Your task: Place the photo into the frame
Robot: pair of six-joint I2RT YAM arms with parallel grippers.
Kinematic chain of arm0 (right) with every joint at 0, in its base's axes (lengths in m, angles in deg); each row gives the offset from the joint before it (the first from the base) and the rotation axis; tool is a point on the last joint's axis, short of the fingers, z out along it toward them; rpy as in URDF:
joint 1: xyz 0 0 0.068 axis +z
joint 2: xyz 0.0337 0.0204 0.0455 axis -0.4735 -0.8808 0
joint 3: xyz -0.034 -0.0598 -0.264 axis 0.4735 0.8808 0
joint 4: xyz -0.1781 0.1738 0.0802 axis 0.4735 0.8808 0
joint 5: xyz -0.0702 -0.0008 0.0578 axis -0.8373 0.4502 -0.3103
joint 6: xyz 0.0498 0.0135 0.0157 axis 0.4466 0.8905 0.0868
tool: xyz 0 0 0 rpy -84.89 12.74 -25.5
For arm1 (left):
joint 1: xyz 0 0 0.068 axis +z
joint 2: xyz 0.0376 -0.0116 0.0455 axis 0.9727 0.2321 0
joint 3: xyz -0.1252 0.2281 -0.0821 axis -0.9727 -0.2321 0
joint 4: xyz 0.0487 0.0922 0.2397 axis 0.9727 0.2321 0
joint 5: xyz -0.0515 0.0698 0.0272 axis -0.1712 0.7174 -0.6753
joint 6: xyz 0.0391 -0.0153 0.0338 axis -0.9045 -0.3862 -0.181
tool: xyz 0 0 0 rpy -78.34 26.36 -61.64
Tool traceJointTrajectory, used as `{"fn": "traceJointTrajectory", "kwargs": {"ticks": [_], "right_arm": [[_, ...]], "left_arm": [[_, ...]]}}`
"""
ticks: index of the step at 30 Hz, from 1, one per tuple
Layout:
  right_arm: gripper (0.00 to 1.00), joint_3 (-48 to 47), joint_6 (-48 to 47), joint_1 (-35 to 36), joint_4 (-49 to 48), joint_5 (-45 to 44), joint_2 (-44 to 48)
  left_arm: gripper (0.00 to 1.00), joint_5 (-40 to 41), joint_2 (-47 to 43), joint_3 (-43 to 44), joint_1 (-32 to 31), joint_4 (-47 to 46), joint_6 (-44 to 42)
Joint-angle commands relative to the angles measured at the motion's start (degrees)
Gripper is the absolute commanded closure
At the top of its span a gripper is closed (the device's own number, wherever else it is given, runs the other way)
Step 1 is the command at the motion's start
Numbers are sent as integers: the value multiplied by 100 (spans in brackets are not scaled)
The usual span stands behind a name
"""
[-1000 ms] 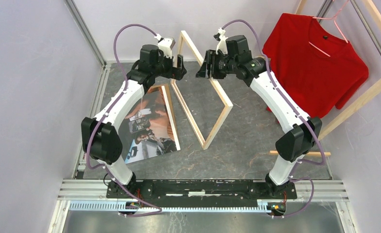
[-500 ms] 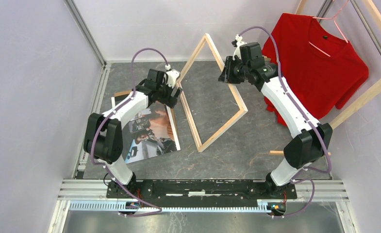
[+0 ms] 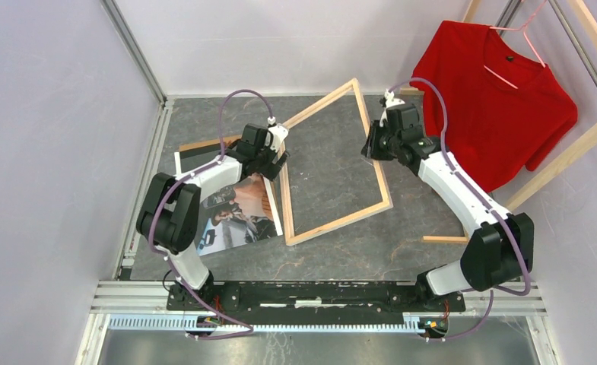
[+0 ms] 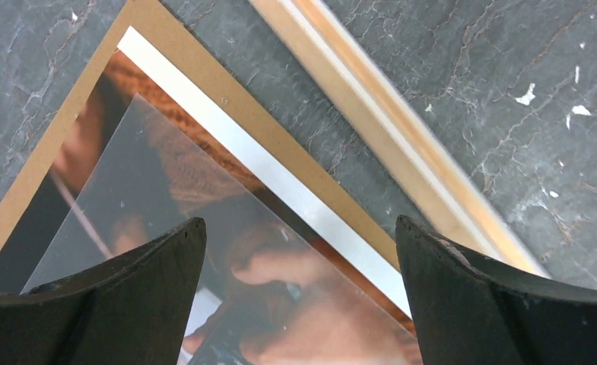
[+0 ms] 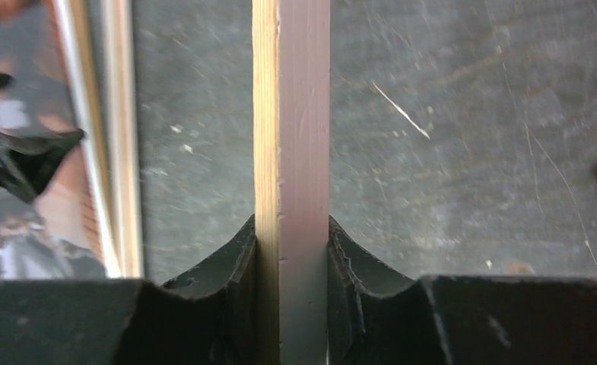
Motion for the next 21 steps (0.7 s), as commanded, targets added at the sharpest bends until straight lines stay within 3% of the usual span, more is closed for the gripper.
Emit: {"fn": "traceJointTrajectory", "kwargs": {"ticks": [1,8,21], "right_arm": [[85,760,-632,-11,-61,-645,155],[89,1801,-558,-24,-731,-1111,292],[90,2236,-661,-41,-1550,-1774,-744]], "left_arm": [[0,421,334,76,-100,-477,-273],[1,710,621,185,-169,-427,-400],[1,560,561,20,-207,-411,-289]]}}
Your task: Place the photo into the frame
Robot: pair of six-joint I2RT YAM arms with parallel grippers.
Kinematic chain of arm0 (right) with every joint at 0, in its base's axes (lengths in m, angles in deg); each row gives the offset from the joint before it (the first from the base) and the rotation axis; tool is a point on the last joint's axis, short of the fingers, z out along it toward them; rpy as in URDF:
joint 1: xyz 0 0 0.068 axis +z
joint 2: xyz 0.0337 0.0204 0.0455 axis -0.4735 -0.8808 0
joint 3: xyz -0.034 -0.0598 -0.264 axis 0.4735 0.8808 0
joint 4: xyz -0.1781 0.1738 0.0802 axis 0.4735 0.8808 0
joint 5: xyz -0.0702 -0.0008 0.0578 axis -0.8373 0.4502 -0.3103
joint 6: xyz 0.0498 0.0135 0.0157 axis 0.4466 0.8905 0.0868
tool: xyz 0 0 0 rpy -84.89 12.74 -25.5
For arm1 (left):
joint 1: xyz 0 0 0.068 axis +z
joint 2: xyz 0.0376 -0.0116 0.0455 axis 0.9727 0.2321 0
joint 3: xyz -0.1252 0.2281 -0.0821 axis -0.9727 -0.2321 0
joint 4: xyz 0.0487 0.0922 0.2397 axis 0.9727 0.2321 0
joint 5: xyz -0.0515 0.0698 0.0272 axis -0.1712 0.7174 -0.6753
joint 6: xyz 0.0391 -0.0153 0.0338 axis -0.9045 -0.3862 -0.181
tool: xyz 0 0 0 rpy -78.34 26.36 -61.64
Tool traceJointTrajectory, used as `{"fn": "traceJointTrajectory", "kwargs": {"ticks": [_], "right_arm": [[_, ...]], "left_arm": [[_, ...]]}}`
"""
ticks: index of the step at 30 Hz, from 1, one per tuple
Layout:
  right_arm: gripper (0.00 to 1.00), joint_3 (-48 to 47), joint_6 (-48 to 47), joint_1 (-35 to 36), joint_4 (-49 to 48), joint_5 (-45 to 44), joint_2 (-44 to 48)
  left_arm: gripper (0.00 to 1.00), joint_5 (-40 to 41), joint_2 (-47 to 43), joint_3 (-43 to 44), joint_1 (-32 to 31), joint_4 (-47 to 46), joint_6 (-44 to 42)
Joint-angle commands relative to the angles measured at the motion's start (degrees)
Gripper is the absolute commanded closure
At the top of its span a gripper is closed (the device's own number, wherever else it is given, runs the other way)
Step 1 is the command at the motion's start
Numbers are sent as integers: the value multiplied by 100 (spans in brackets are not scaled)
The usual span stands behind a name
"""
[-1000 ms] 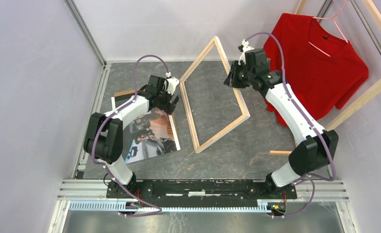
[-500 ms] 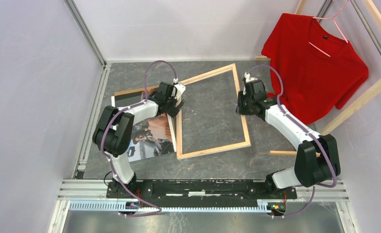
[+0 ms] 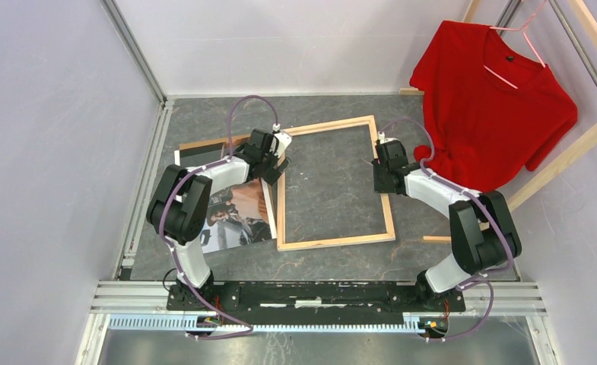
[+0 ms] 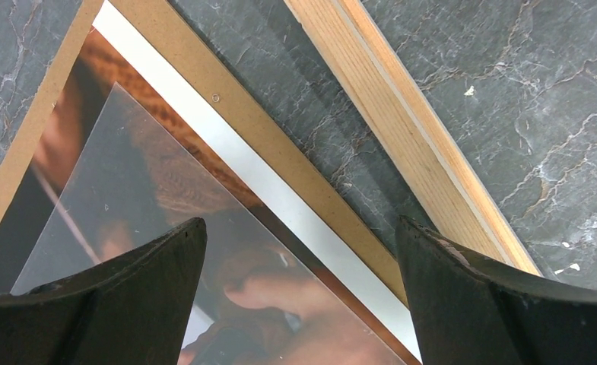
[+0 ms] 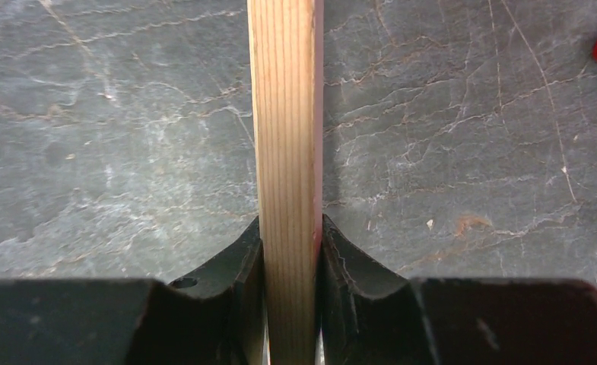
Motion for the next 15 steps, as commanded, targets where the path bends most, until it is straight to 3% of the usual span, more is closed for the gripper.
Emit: {"fn": "traceJointTrajectory", "kwargs": {"ticks": [1,9,13,15], "right_arm": [[90,89,-111,-8,-512,-522,-241],[74,150,-135,-3,-664,-612,-517],[47,128,-281,1,-745,-501,-589],[40,90,-281,-1,-728,-484,-602]], "left_arm": [[1,-13,-64,-10,-54,-184,-79],[1,-48,-31,-150,-62,-231,-12],[1,-84,-45,-161,-60,-211,8],[1,-125,-48,-163,-60,-195,12]]}}
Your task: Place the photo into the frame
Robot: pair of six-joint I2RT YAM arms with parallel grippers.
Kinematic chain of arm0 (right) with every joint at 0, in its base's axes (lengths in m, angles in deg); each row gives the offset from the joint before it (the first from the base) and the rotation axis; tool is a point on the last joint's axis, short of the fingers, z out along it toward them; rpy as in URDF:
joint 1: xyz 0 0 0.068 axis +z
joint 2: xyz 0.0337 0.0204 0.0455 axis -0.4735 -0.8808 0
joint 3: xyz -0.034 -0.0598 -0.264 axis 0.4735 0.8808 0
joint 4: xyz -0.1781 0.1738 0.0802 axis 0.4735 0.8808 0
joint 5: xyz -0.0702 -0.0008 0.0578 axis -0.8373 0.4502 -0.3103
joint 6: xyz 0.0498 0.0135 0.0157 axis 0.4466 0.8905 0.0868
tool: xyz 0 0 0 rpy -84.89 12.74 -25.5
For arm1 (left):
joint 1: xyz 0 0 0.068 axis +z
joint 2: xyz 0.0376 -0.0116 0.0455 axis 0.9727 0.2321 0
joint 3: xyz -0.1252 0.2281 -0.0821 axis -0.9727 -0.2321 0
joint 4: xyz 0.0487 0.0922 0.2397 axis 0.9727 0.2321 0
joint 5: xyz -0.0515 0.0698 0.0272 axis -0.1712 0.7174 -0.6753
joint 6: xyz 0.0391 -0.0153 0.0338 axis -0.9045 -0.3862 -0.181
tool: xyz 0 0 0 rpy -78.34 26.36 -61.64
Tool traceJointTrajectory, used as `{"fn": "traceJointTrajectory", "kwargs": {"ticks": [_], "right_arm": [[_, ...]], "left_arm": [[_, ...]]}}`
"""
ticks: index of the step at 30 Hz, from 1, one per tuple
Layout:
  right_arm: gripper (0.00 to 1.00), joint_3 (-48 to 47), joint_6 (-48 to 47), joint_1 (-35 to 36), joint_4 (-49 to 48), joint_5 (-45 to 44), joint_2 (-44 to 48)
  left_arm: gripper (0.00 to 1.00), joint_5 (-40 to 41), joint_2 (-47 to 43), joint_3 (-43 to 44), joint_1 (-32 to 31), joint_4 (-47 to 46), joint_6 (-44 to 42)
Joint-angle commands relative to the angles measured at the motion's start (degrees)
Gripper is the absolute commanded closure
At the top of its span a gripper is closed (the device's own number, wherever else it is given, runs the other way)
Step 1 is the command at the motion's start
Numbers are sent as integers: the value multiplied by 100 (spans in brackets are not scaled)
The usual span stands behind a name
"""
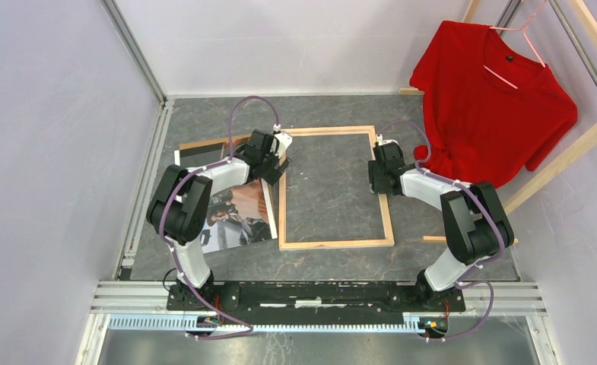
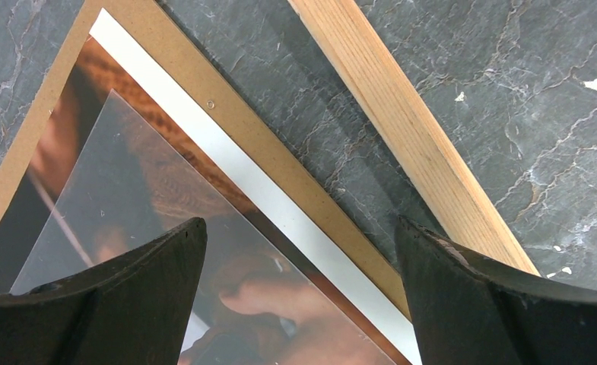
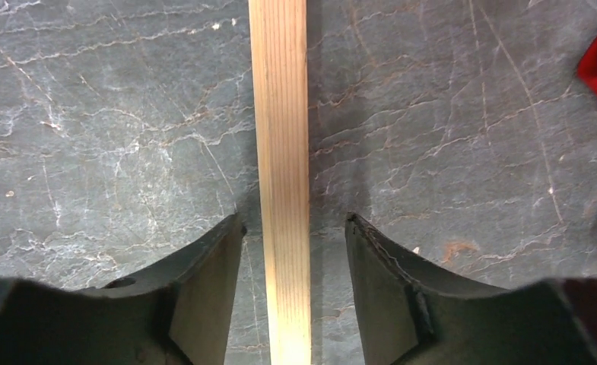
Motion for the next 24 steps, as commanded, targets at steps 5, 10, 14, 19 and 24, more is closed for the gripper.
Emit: {"fn": "traceJointTrajectory", "kwargs": {"ticks": [5,10,14,19,24], "right_arm": [[35,-142,-113,-6,-168,-212,-49],[34,-374,-16,-16,78,-187,329],[23,-283,19,-2,-64,445,861],[5,18,269,205,-518,1027,1388],[2,-545,391,1224,-605,1021,1107]], "left_arm": [[1,-150,-35,-24,-36,44,61],[1,-217,13,110,-88,93,163],[1,-233,144,336,-194,130,240],[1,-501,264,799,-219,408,407],[0,-708,-135,1296,96,1049,327]]}}
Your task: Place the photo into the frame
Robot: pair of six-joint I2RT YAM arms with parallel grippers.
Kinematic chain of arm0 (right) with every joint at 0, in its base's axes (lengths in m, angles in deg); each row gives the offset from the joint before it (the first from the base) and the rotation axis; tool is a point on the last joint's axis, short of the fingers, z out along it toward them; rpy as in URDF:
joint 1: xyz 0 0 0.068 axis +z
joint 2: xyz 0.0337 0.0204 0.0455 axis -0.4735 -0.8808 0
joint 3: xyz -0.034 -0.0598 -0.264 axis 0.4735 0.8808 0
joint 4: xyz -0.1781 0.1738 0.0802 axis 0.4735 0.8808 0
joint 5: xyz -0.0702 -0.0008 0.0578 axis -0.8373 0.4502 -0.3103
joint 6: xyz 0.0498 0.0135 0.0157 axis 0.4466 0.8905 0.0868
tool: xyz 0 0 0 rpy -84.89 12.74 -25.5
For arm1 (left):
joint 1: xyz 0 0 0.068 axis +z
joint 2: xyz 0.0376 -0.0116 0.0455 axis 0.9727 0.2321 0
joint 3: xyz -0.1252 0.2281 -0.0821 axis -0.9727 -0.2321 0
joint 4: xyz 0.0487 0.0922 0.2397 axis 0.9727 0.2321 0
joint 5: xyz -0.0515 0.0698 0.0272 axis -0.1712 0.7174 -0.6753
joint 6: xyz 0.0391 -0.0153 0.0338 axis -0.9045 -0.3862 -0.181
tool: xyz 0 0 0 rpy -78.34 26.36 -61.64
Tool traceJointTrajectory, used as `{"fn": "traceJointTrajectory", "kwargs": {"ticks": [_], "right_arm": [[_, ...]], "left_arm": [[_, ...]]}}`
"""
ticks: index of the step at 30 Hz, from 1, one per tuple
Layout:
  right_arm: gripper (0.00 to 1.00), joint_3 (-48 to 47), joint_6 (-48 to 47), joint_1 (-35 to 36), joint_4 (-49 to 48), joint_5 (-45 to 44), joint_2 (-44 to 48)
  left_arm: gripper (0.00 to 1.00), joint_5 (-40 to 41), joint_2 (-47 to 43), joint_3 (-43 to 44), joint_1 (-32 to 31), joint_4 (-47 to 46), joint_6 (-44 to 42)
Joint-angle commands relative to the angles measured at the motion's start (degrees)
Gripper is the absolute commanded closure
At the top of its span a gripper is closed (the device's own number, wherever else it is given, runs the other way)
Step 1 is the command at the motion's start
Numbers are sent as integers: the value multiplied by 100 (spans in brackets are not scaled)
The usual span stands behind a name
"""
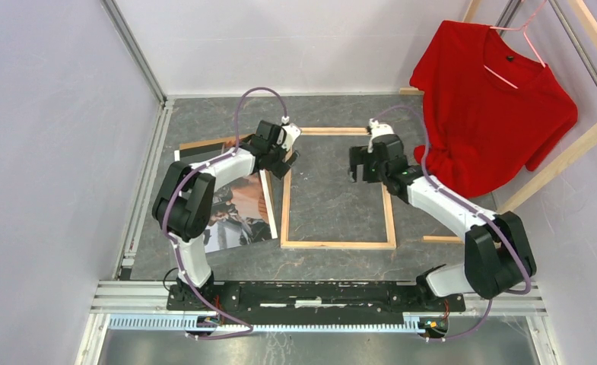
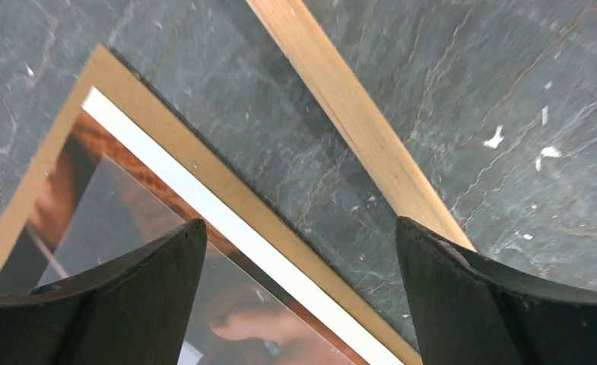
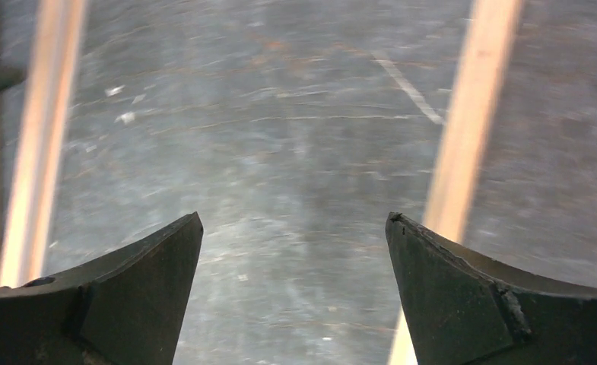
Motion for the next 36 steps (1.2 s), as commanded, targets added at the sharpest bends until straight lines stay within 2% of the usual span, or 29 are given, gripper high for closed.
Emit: {"fn": "traceJointTrajectory", "kwargs": {"ticks": [1,7,12,15,20,25,32,36], "right_arm": [[2,-682,224,896,-265,336,-409],[5,-2221,600,2040,-575,1196,-1917],[6,-3775,761,2740,-202,1259,-3347],[5,-4186,988,2827,-98,1222,-3914],[3,-4297,1170,2832,88,977,-4375],[2,-3971,1226,2831,238,746,-4340],[2,-3208,1558,2847,-333,1199,-4209],[2,-3424,1751,2943,-498,1538,-4504]], "left_arm": [[0,-419,-501,584,395,571,185],[0,-717,-1392,626,1920,1439,-165],[0,-550,-2107,-146,3344,1628,-799],[0,-408,-2492,-618,3971,1612,-1133],[0,-268,-2906,-1067,4858,1528,-1558],[0,-135,-2970,-1491,5482,1229,-1918],[0,271,-2583,-2171,5893,294,-2252],[0,428,-2277,-2463,5925,-114,-2287]]}}
